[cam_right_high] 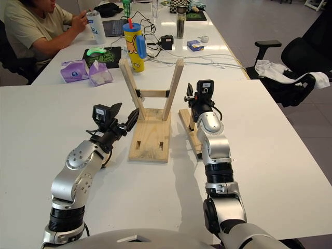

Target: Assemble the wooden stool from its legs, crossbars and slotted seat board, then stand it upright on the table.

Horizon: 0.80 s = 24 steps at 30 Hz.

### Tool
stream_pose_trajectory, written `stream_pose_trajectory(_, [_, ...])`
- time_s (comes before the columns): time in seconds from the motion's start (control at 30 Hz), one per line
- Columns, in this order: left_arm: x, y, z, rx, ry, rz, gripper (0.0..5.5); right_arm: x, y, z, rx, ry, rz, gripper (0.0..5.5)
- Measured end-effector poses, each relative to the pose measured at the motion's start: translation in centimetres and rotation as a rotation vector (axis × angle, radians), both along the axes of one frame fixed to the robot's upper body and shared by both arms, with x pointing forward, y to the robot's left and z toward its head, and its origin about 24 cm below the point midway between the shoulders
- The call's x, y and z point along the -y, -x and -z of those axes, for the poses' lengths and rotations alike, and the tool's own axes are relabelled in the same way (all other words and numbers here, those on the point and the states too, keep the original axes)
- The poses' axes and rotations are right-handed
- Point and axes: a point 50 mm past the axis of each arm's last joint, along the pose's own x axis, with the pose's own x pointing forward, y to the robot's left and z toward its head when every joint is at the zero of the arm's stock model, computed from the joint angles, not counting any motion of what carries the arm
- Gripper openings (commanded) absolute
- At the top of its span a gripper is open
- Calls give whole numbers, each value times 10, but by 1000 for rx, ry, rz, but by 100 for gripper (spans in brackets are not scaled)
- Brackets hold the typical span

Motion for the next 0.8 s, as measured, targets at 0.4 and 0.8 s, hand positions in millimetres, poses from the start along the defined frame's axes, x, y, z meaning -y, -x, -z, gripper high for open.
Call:
stream_pose_trajectory(0.4, [-30, 8, 11, -4, -149, 14, 346, 40, 47, -53, 189, 96, -65, 215])
stream_pose_trajectory(0.8, [-27, 46, 41, -45, -465, 553, 346, 70, 95, 54, -471, 38, -195, 429])
